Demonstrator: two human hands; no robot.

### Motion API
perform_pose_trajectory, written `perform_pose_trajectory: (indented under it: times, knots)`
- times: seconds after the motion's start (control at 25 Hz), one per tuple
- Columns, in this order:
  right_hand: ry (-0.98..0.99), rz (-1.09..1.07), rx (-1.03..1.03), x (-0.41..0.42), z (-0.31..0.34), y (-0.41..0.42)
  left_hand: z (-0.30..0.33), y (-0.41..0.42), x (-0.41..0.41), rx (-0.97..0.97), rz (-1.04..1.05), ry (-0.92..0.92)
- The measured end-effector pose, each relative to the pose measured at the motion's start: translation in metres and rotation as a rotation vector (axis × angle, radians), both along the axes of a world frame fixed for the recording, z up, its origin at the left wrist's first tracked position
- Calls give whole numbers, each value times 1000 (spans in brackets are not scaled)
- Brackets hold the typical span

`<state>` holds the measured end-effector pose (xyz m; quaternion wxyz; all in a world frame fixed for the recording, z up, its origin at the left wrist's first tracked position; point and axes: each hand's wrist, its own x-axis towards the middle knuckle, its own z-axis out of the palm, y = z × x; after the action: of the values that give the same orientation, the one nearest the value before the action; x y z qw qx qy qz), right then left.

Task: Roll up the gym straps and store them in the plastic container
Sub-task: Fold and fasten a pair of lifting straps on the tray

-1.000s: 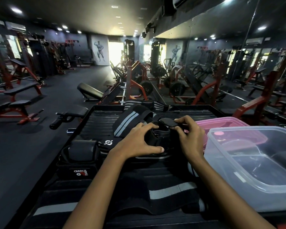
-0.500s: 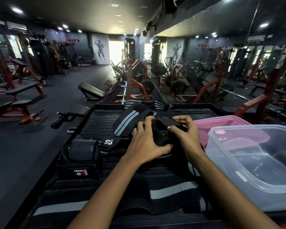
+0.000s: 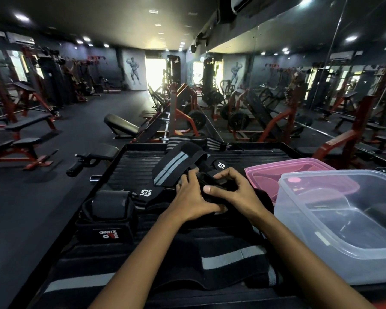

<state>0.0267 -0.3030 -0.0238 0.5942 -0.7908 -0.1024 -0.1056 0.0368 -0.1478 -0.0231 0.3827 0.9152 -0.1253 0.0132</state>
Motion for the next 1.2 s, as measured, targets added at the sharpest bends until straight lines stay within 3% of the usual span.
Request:
perform_pose_trajectory:
  times: [0.16,0.36,0.6,0.76,0.96,1.2]
  knots:
    - [-55,25,-164,-4,3,1,1,3,-1,13,-62,21]
    - [-112,26,-228,-2,3,-1,5,22,9,44,-218,158]
    - [-137,138,-228,2,8,-16,5,26,14,-117,-266,110]
    - [-47,269,-239,4,9,-24,3,34,17,-136,-366,206]
    - [87,251,-214,4,10,-32,3,47,21,-159,-356,278]
    - [92,309,-325,-1,9,-34,-4,42,20,-284,-435,343]
